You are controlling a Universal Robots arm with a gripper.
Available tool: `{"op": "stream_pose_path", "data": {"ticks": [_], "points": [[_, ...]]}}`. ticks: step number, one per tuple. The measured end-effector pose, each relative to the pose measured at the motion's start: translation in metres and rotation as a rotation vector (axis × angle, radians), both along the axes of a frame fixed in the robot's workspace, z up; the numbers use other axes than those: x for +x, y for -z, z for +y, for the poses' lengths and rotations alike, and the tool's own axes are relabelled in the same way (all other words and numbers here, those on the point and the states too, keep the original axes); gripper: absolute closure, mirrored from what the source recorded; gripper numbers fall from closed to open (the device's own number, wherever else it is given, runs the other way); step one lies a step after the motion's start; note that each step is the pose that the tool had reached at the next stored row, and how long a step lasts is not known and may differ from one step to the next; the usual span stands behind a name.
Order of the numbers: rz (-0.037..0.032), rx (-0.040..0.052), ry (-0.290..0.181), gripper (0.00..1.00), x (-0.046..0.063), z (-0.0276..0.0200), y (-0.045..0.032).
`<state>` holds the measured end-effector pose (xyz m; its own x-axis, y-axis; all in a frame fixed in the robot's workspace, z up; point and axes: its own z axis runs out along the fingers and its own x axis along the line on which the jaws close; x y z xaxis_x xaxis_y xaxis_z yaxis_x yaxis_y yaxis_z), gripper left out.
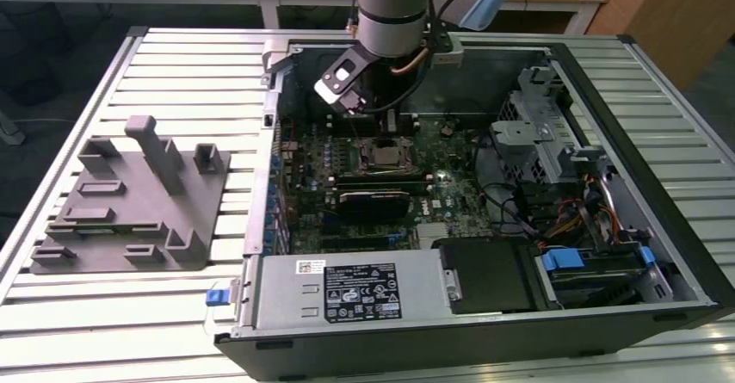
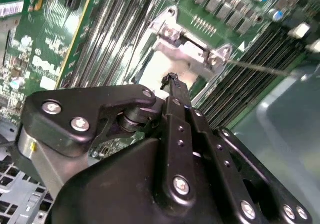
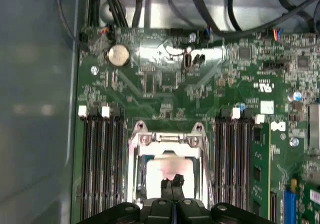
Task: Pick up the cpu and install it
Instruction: 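Close the cpu cover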
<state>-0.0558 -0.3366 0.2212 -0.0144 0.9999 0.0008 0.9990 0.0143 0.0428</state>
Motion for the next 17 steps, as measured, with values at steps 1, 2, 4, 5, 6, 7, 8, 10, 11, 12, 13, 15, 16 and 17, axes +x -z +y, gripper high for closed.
{"op": "stream_pose_path", "data": {"ticks": [1,2,4,5,6,7,8,10,11,12,13,15,16,17], "points": [[-0.0001,0.0001,0.000,0.89,-0.0017,0.0000,0.0003],[-0.0001,0.0001,0.000,0.89,-0.0027,0.0000,0.0006],[-0.0001,0.0000,-0.003,0.89,-0.0030,-0.0003,0.0018],[0.0000,0.0000,-0.007,0.89,-0.0031,-0.0004,0.0025],[-0.0001,0.0001,-0.014,0.89,-0.0031,-0.0005,0.0032],[0.0000,0.0000,-0.022,0.89,-0.0032,-0.0005,0.0037],[0.0001,-0.0001,-0.030,0.89,-0.0032,-0.0006,0.0041],[0.0001,-0.0002,-0.039,0.89,-0.0039,-0.0006,0.0046],[0.0000,0.0000,-0.039,0.89,-0.0048,-0.0006,0.0048],[0.0000,0.0001,-0.039,0.89,-0.0058,-0.0006,0.0050],[0.0000,0.0000,-0.039,0.89,-0.0064,-0.0006,0.0053],[0.0000,0.0000,-0.039,0.89,-0.0074,-0.0006,0.0060],[0.0000,0.0000,-0.039,0.89,-0.0081,-0.0006,0.0064],[0.0000,-0.0001,-0.039,0.89,-0.0091,-0.0007,0.0068]]}}
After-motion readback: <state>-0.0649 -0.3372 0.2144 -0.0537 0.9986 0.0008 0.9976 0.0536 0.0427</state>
